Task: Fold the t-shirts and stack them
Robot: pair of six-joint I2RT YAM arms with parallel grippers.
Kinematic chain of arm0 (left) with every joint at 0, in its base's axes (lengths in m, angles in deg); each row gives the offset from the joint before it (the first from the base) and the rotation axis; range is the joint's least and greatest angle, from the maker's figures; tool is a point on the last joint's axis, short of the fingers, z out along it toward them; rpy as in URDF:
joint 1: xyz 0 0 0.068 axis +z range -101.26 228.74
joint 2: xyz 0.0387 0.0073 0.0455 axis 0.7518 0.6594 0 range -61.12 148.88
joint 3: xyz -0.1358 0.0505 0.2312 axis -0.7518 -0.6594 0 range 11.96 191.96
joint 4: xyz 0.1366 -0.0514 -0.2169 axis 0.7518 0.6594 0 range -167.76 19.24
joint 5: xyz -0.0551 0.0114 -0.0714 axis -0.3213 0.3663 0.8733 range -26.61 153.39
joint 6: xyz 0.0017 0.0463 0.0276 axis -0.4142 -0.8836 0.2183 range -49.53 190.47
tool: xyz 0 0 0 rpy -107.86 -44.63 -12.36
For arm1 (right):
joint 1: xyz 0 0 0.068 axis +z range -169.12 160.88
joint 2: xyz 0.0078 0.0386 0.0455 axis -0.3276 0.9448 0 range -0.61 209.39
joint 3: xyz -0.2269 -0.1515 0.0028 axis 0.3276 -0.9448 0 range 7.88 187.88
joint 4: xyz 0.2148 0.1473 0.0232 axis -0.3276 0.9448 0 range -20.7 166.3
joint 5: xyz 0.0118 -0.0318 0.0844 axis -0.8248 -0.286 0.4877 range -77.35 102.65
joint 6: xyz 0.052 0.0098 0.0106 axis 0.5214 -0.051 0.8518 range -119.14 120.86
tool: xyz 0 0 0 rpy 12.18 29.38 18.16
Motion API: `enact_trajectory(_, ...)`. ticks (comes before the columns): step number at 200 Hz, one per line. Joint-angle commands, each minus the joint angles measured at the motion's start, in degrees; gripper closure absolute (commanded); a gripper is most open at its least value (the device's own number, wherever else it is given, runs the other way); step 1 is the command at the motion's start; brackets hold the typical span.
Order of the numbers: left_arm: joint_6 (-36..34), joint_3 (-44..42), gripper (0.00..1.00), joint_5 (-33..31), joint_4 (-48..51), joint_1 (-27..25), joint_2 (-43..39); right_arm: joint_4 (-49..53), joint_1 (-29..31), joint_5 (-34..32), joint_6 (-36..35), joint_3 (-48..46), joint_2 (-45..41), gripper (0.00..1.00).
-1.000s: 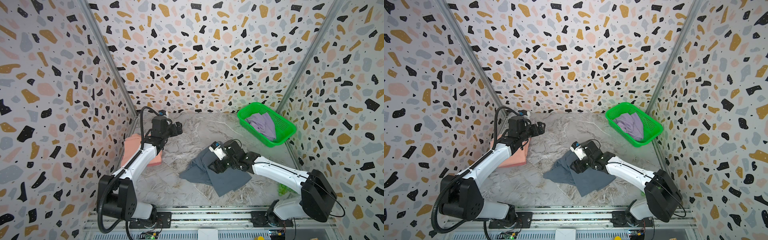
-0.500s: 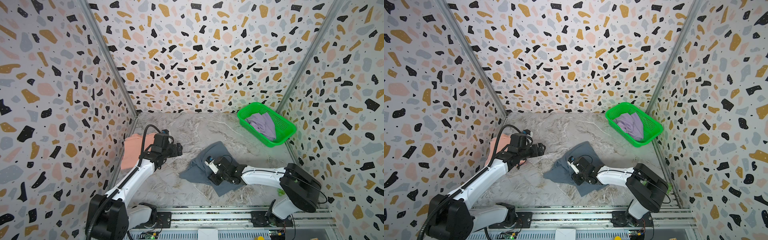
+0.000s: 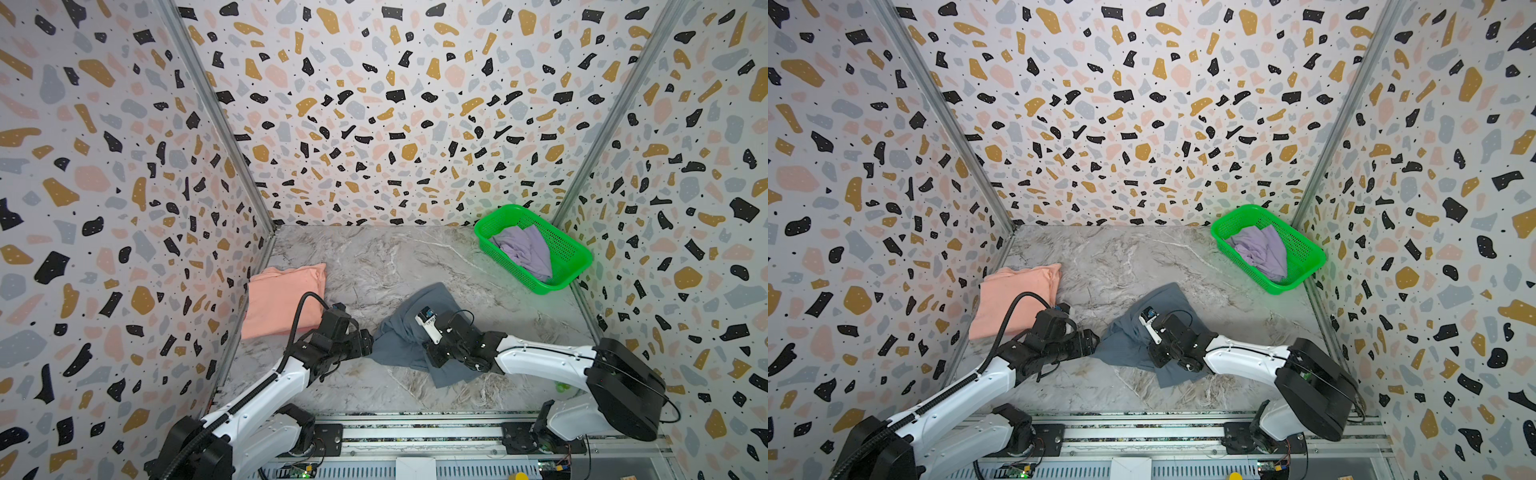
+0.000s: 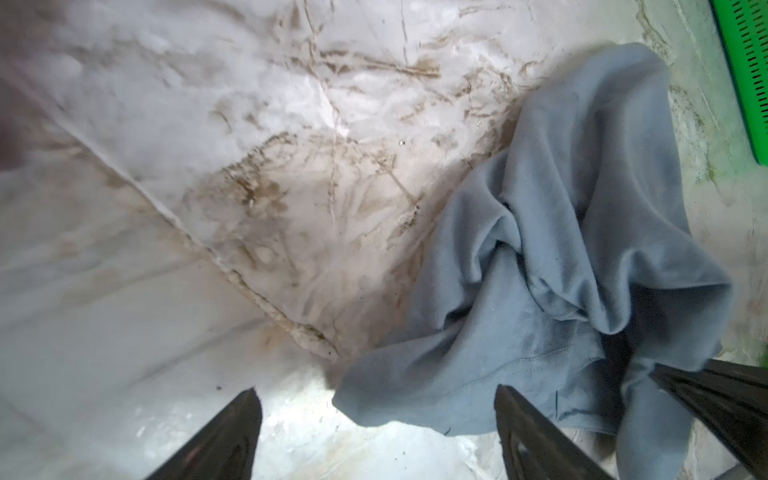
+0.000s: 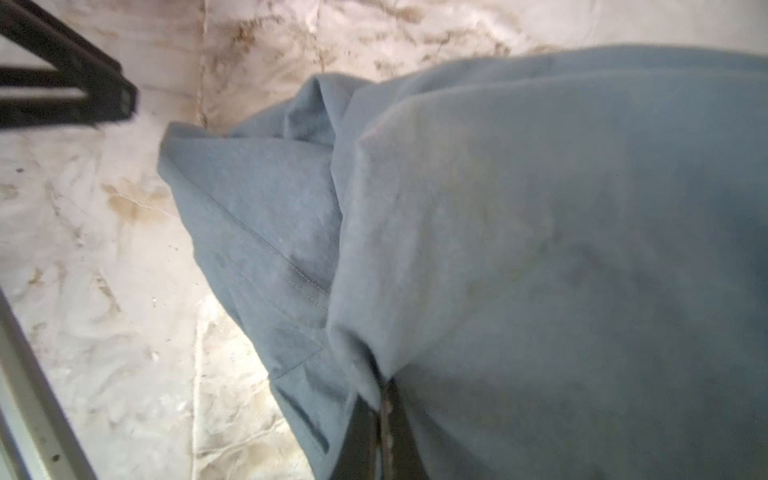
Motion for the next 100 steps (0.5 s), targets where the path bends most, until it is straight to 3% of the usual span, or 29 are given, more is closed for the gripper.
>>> enact_trajectory(1,2.8,-1.0,0.14,0.4,-7.1,-2.9,2.0,4.2,-0.5,-2.4,0.7,2.3,-6.0,1.0)
enact_trajectory(20,3.0,-2.5,0.15,-1.7,-11.1,-6.5,4.4,6.4,-2.8,-2.2,0.7,3.1,-9.1,1.0)
enact_trajectory(33,3.5,-3.0,0.24,-1.9,-13.5,-7.6,6.5,7.4,-4.5,-2.2,0.3,3.4,-11.1,1.0)
enact_trajectory(59,3.4,-1.7,0.55,-3.4,-16.0,-8.0,9.8,8.7,-8.2,-1.8,-0.5,4.4,-15.1,1.0)
enact_trajectory(81,2.2,2.6,0.78,-6.8,-12.0,-8.0,7.2,10.5,-10.7,-2.6,-2.1,6.5,-17.0,1.0)
enact_trajectory(92,2.0,5.1,1.0,-9.0,-9.4,-7.9,3.9,11.4,-12.1,-2.6,-3.2,7.9,-17.9,1.0)
enact_trajectory(100,1.9,7.6,1.0,-10.5,-7.3,-7.9,1.3,11.9,-12.9,-2.5,-4.2,9.2,-18.5,1.0)
